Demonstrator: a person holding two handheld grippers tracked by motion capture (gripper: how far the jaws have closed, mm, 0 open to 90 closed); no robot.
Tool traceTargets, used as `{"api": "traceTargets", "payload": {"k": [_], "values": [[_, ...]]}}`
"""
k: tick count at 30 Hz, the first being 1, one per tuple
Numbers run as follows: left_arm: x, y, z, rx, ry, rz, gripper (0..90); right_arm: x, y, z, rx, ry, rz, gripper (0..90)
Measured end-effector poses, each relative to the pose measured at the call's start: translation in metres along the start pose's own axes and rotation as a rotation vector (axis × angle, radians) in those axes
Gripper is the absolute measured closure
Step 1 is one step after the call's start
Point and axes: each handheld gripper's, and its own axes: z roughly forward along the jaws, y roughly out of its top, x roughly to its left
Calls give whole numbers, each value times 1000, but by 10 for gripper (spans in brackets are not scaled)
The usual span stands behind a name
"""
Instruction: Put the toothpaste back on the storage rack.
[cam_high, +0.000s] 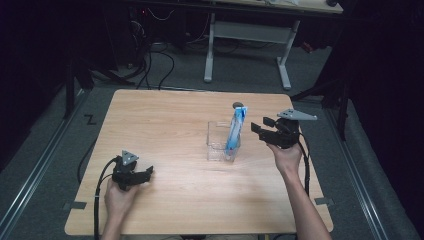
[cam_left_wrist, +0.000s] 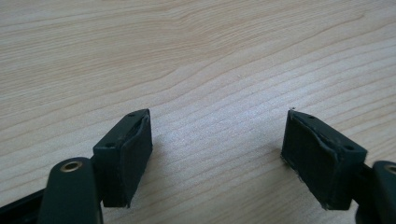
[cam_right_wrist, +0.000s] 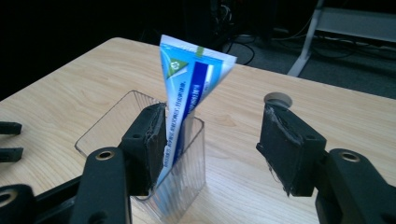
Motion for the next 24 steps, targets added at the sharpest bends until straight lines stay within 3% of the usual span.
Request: {"api": "traceTargets", "payload": {"k": [24], "values": [[0,0,0,0,-1,-1,245,-26,-22,-42,-37,-49,59,412]]}}
